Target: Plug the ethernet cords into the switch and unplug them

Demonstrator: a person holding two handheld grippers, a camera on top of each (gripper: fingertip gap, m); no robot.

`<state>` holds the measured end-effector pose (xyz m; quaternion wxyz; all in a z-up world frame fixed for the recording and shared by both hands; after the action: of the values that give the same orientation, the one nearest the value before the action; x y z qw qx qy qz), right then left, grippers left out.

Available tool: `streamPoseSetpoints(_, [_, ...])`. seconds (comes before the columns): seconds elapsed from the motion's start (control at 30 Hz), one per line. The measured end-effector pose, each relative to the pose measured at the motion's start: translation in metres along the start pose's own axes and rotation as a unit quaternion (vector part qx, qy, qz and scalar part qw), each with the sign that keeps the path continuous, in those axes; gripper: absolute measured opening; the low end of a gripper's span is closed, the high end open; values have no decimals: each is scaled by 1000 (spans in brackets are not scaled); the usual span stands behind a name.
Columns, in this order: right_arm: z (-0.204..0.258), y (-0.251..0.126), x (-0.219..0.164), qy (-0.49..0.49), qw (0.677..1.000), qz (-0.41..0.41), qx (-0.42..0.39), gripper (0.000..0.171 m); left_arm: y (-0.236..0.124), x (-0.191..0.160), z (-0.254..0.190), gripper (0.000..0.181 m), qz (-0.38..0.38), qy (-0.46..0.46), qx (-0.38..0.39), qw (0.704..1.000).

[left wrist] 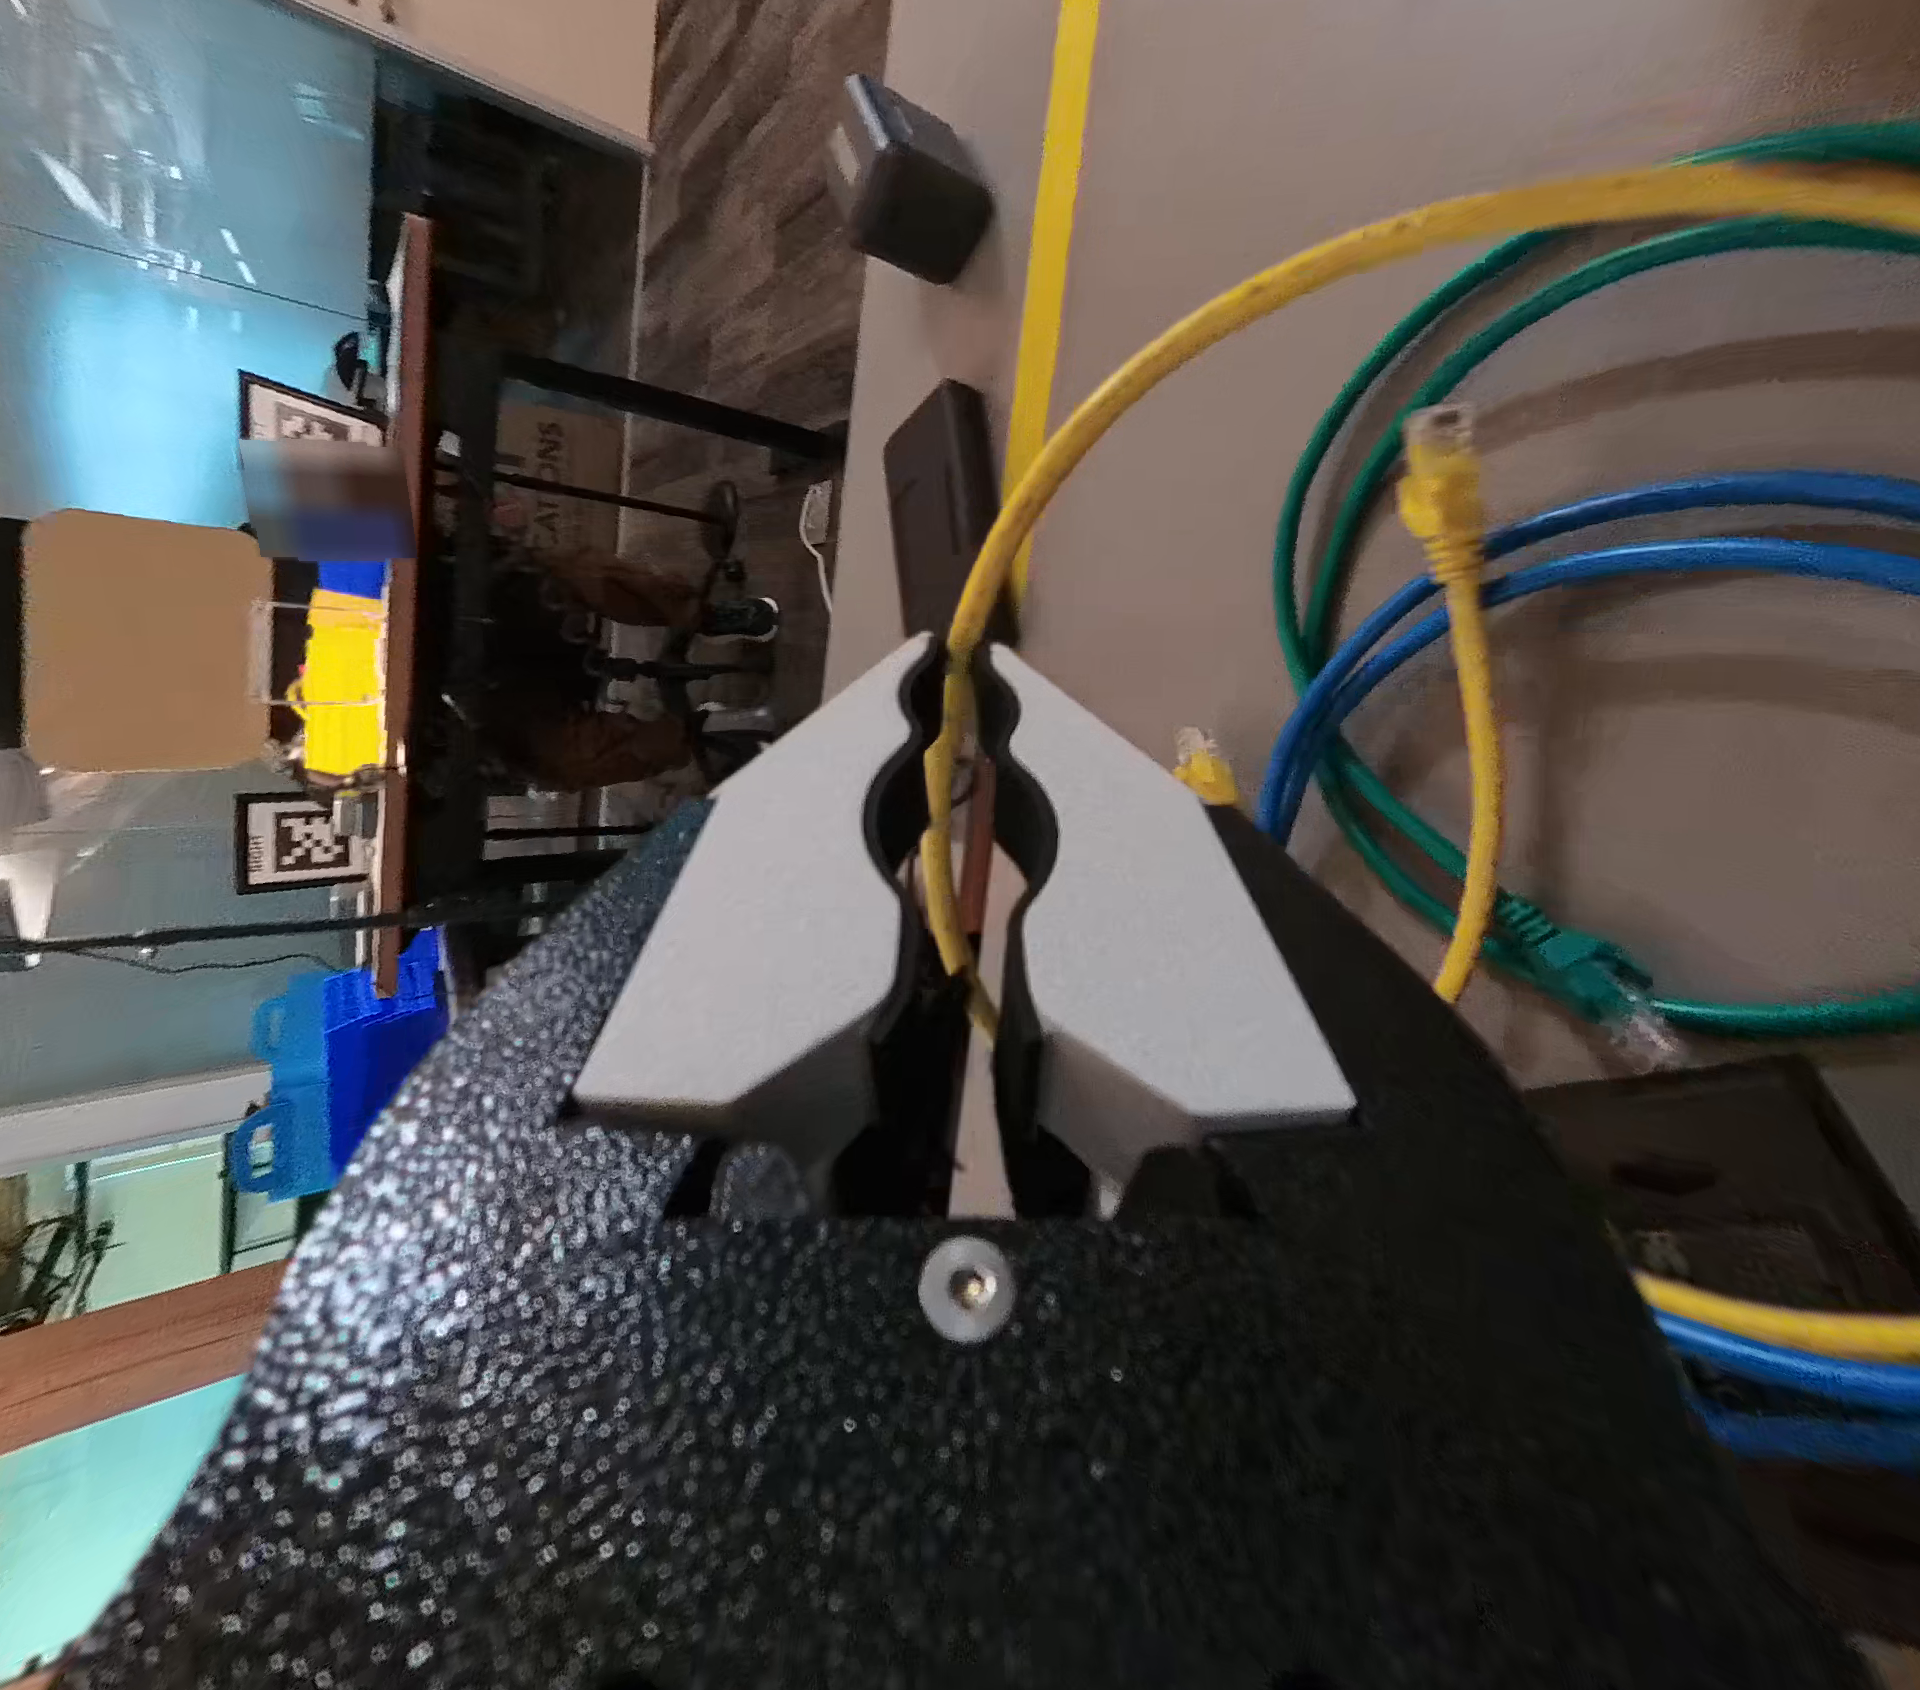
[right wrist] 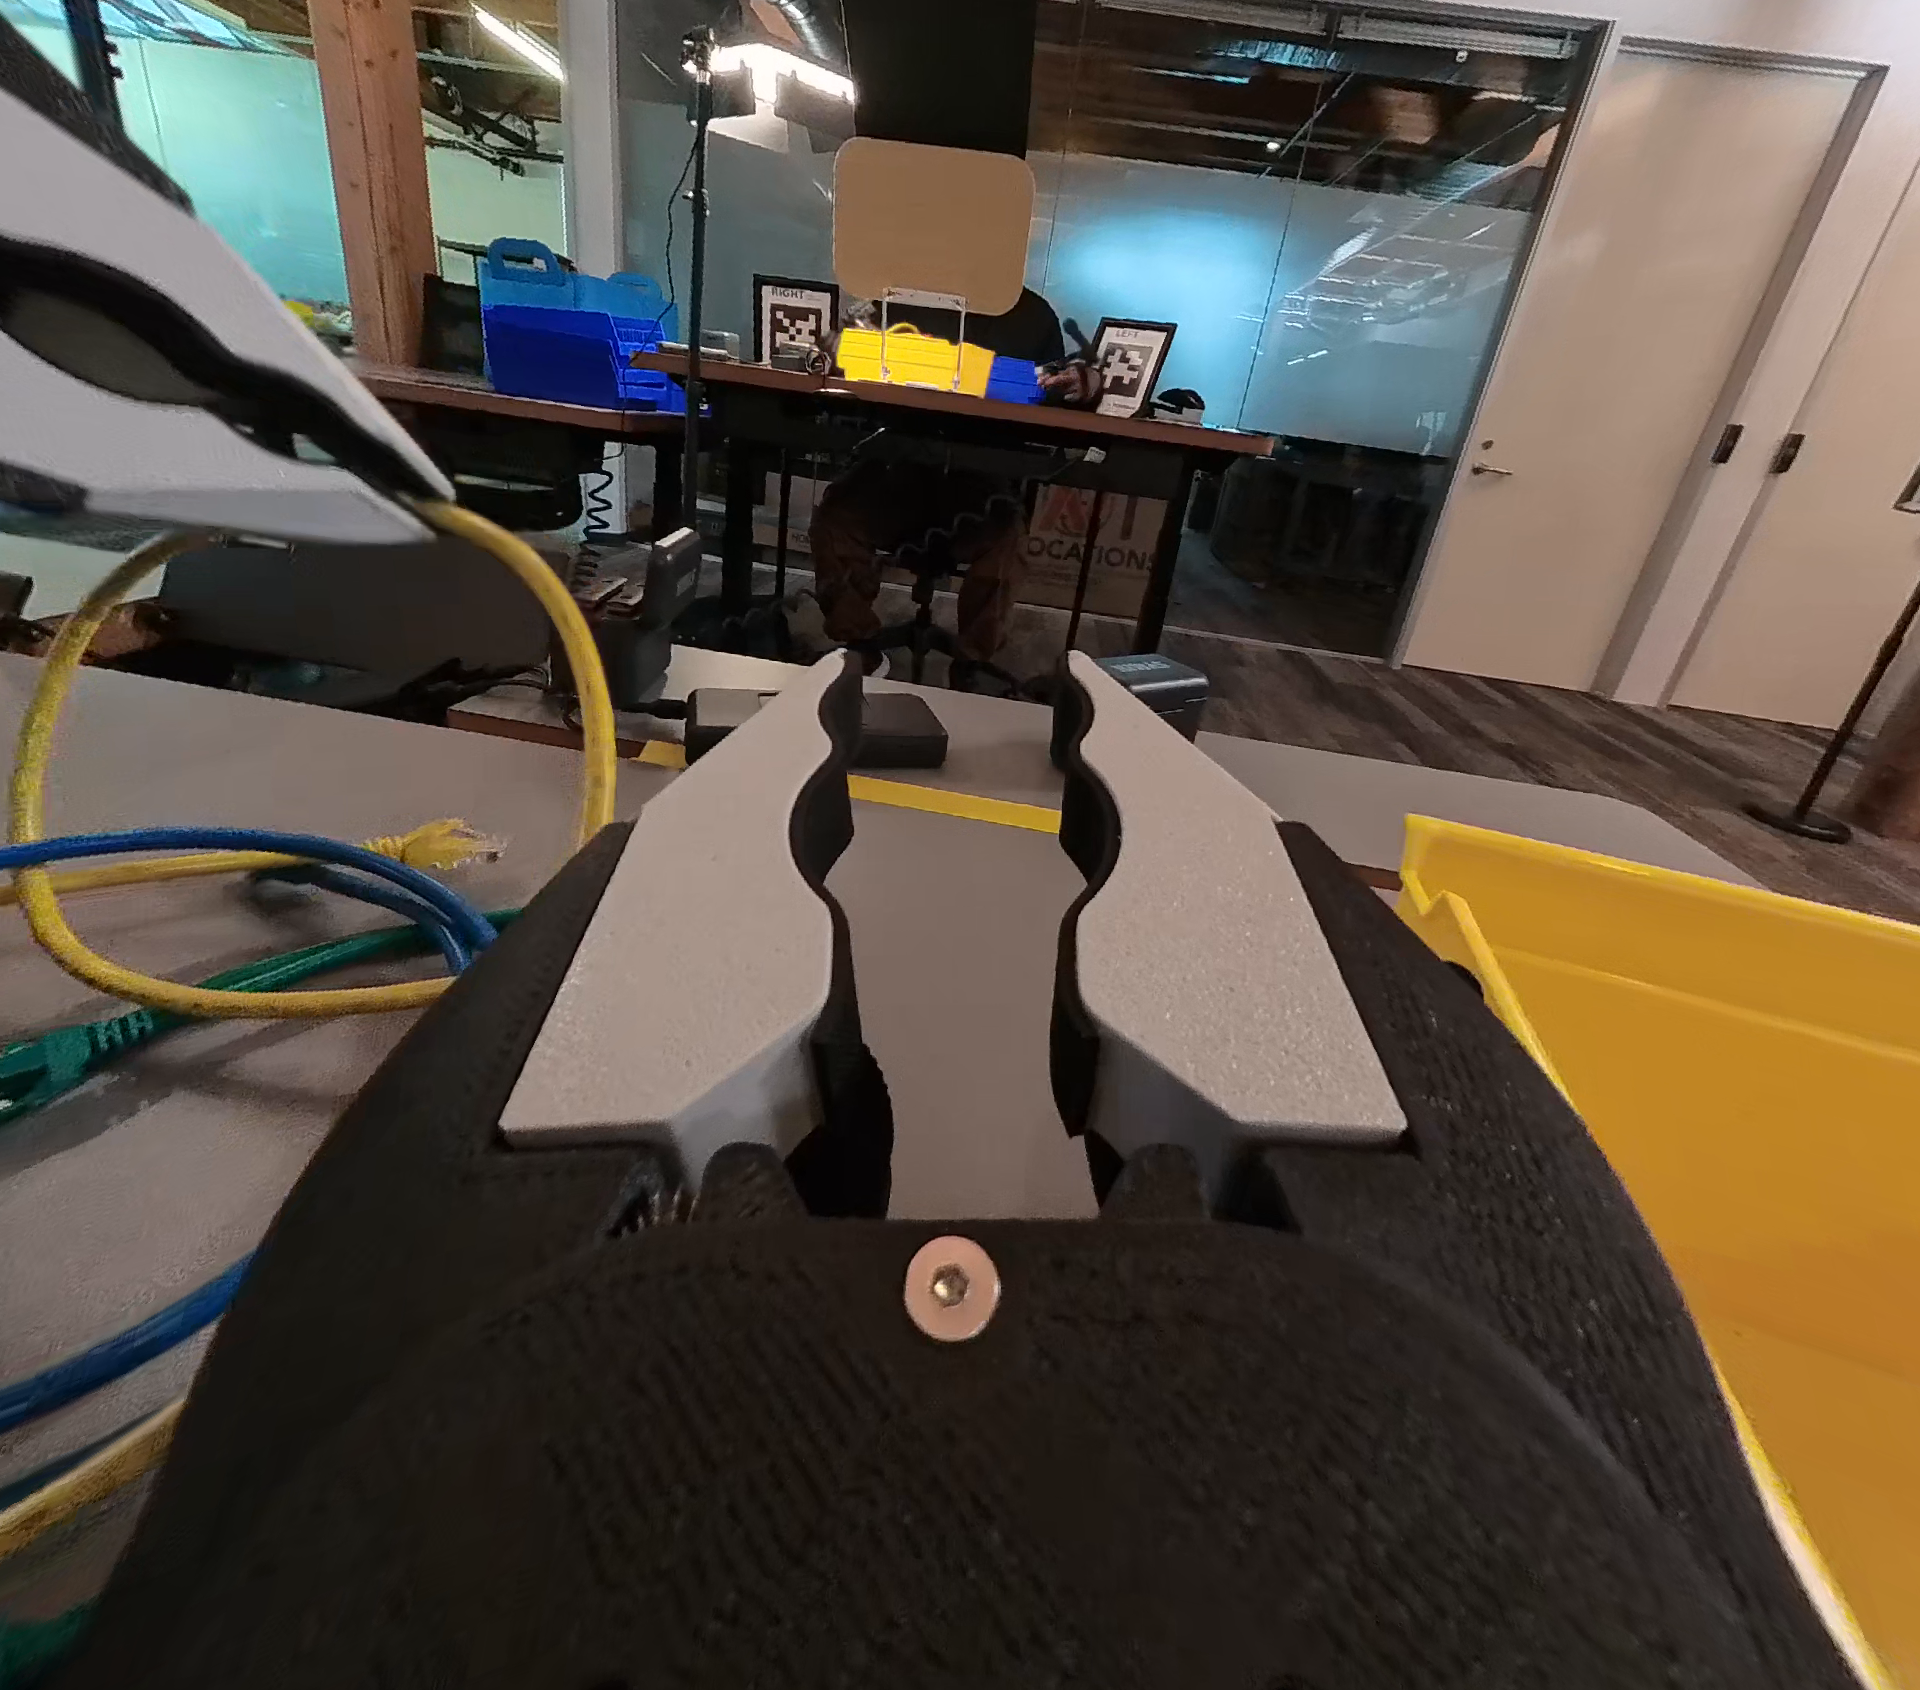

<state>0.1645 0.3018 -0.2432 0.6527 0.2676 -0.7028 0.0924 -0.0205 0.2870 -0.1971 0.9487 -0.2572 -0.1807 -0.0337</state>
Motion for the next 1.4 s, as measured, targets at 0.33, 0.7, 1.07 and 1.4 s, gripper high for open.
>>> streamPoseSetpoints(0.33, [1, 2, -1, 4, 1000, 2, 4, 36, 39, -4, -26, 3, 26, -27, -60, 998])
streamPoseSetpoints(0.7, [4, 4, -2, 2, 1000, 5, 11, 36, 75, -15, -48, 27, 80, -145, -208, 964])
streamPoseSetpoints(1.07, [8, 5, -4, -9, 1000, 6, 20, 37, -8, -22, 20, 92, -37, -345, -106, 932])
streamPoseSetpoints(1.4, [26, -1, 0, -76, 996, -24, 27, 35, -119, -94, -78, 85, -112, -422, 6, 899])
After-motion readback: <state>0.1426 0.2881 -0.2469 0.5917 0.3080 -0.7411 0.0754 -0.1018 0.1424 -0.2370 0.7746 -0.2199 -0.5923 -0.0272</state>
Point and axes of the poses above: each gripper's, where its closed fingertips meet, y out along the fingers, x out of its top, z = x × y across the jaws, the point moved 7 cm from there along -y, back along the fingers, and after that the axes turned 1 degree about -z, right-handed, at the moved point
